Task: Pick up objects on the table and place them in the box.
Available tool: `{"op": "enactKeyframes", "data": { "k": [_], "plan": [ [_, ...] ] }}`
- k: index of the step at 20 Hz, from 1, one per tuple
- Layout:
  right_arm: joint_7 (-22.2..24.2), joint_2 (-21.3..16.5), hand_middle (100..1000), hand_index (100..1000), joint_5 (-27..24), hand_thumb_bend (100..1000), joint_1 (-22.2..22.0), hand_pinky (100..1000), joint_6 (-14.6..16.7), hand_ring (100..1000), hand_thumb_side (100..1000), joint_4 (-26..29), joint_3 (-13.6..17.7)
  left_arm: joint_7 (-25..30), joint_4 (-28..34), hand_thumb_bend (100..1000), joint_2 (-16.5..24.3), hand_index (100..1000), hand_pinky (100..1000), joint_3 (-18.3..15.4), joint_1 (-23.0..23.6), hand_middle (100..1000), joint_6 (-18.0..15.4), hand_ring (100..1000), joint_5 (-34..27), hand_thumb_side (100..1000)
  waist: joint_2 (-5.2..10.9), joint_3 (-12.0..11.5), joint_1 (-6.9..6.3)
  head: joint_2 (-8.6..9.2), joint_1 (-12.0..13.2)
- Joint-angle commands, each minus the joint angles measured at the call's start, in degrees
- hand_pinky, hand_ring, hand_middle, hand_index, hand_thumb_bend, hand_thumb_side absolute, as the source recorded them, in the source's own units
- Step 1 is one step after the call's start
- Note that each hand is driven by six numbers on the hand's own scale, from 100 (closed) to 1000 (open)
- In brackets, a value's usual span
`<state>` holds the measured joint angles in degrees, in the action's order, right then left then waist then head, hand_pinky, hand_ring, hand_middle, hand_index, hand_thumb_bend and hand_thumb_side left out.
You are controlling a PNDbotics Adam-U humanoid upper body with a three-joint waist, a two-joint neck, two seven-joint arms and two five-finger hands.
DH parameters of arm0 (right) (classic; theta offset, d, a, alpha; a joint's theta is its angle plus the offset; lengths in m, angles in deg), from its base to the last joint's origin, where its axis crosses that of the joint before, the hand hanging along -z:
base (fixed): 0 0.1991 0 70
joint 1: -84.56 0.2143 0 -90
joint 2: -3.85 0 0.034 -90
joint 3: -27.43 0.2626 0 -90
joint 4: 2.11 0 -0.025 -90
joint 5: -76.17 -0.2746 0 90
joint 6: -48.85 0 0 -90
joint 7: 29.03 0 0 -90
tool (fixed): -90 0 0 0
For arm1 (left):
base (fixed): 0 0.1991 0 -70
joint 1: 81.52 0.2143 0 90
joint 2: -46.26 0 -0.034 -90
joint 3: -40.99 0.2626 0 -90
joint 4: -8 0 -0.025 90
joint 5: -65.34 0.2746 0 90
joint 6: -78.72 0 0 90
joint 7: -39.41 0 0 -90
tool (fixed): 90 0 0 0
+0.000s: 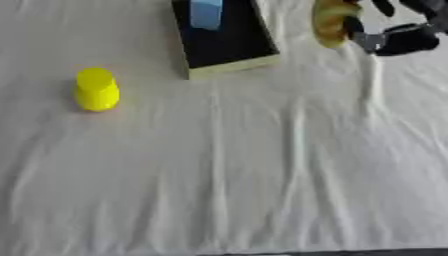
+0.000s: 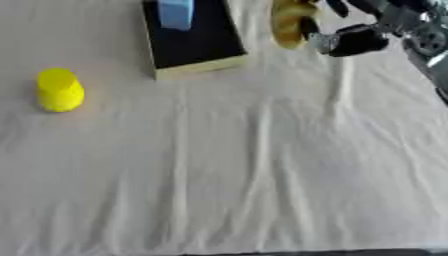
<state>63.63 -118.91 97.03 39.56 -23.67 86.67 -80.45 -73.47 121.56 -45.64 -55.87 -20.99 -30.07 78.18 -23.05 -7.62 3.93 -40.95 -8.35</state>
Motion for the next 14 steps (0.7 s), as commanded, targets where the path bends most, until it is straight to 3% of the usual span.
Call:
{"op": "enactKeyframes", "data": {
  "k": [1, 8, 14],
  "plan": [
    [1.55, 1.24, 192, 434, -0.25, 100, 3.66, 829, 0.65, 650, 205, -3.00, 0.11, 0.53, 1.04, 100, 0.29, 899, 773, 0.39, -1.45, 729, -0.33, 756, -0.60, 383, 0.51, -0.78, 0.08, 1.52, -1.20],
    [3.20, 5.79, 193, 438, 0.25, 100, 10.17, 836, 2.86, 655, 199, -10.28, 1.07, 1.25, 1.04, 100, -0.62, 900, 773, 1.05, -3.80, 730, -1.00, 756, -1.47, 384, -1.44, -3.98, 1.18, 4.87, -2.62],
    [2.48, 8.33, 201, 444, 3.93, 100, 11.63, 840, 3.38, 658, 201, -16.65, 2.68, 2.19, 1.04, 100, -1.32, 900, 773, 1.76, -5.44, 730, -1.46, 756, -2.28, 386, -2.67, -5.80, 1.70, 7.00, -4.17]
  ]
}}
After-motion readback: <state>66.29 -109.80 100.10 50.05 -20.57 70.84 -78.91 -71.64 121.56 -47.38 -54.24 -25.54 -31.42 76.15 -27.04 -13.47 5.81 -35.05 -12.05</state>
